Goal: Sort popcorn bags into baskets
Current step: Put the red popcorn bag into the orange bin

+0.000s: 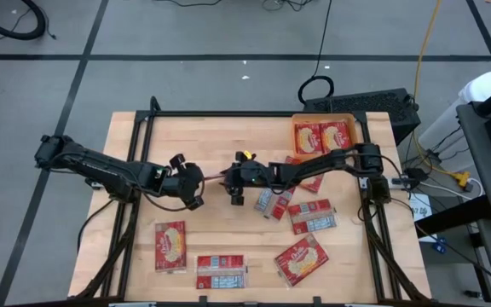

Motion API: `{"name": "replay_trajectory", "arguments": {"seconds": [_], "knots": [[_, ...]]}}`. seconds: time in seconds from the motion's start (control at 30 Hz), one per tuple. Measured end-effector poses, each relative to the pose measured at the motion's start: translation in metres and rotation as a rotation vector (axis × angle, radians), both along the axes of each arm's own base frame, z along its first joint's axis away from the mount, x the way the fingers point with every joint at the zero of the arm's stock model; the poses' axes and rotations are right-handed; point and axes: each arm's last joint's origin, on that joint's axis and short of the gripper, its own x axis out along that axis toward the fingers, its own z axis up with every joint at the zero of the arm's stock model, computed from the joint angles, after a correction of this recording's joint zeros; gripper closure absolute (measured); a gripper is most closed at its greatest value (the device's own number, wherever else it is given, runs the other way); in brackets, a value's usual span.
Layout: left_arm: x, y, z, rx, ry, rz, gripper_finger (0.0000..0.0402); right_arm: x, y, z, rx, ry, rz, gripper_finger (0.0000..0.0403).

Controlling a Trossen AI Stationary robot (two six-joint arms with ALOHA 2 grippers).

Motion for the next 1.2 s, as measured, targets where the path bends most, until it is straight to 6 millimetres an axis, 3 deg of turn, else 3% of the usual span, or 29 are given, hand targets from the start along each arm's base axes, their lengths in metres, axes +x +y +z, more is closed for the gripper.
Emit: {"name": "replay_trajectory", "arguments": {"seconds": [0.2, 0.27, 0.5, 0.73, 0.87, 0.97, 1.07, 1.2], "knots": [[0.005, -0.001, 0.003, 0.033, -0.03, -0.054, 0.0397, -0.001, -0.002, -0.001, -0.012, 0.014, 0.002, 0.0374], [0.006, -0.001, 0.004, 0.042, -0.044, -0.064, 0.0392, -0.001, -0.001, -0.001, -0.021, 0.019, 0.007, 0.0392], [0.01, -0.002, 0.008, 0.081, -0.07, -0.111, 0.0363, -0.009, -0.001, 0.007, -0.029, 0.095, 0.016, 0.0388], [0.034, -0.005, 0.023, 0.136, -0.3, -0.166, 0.0249, -0.03, 0.001, 0.04, 0.028, 0.159, 0.016, 0.0394], [0.054, 0.0, 0.01, 0.121, -0.315, -0.211, 0.0179, -0.039, 0.003, 0.051, 0.069, 0.192, 0.029, 0.0389], [0.066, 0.006, -0.009, 0.065, -0.253, -0.252, 0.0148, -0.045, 0.005, 0.048, 0.079, 0.263, 0.026, 0.0389], [0.075, 0.012, -0.028, 0.036, -0.194, -0.246, 0.0152, -0.047, 0.009, 0.045, 0.075, 0.302, 0.037, 0.0388], [0.084, 0.016, -0.048, -0.016, -0.143, -0.302, 0.0219, -0.047, 0.01, 0.044, 0.084, 0.306, 0.034, 0.0388]]}}
